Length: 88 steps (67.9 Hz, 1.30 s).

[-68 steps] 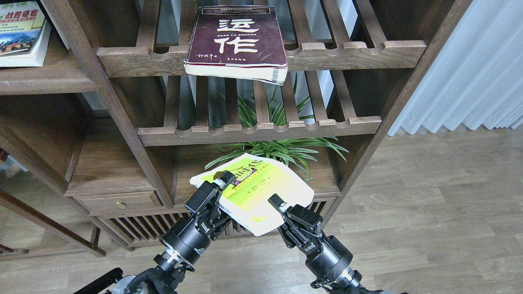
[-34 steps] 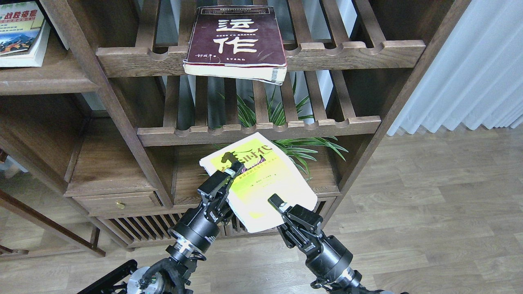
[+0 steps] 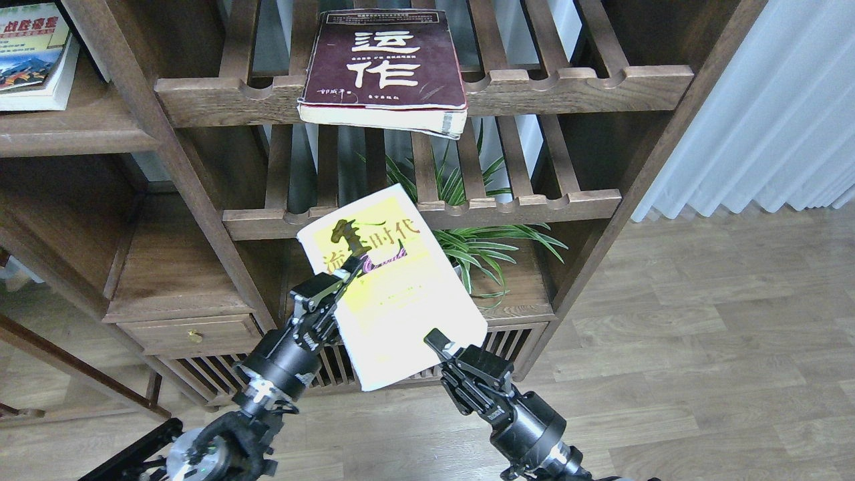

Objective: Organize books on shelf
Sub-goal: 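Grasp the yellow-green book's edge with the left gripper, then carry the yellow-green book with the left gripper to the far shelf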

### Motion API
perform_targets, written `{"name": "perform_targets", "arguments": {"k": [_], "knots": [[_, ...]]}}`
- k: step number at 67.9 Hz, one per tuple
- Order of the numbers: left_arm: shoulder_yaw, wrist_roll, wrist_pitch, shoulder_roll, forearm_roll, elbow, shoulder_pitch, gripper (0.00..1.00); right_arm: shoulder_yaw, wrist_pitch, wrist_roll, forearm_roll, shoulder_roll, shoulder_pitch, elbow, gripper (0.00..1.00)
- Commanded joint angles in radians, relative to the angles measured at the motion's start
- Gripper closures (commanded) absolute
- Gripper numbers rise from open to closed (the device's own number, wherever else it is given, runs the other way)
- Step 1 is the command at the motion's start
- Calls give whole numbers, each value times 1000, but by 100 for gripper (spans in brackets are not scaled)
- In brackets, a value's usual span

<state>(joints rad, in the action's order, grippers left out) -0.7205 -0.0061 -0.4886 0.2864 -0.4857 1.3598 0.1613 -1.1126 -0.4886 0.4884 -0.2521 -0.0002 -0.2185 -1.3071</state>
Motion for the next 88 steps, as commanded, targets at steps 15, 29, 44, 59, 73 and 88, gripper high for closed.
{"name": "perform_targets", "arguments": {"k": [15,29,44,59,73,88], "knots": [[3,29,0,479,33,162,-29,99,60,0,0,16,0,76,52,0],[-19,40,0,766,44,205,-31,99,85,0,0,16,0,84,81,0],[-89,63,0,968,84,217,-31,98,83,0,0,16,0,91,97,0],[-135,64,0,1186,85,216,-29,98,83,0,0,17,0,102,100,0],[-204,63,0,1281,81,190,-28,98,83,0,0,17,0,105,100,0],[-280,61,0,1387,50,110,-6,98,83,0,0,19,0,107,100,0]]}}
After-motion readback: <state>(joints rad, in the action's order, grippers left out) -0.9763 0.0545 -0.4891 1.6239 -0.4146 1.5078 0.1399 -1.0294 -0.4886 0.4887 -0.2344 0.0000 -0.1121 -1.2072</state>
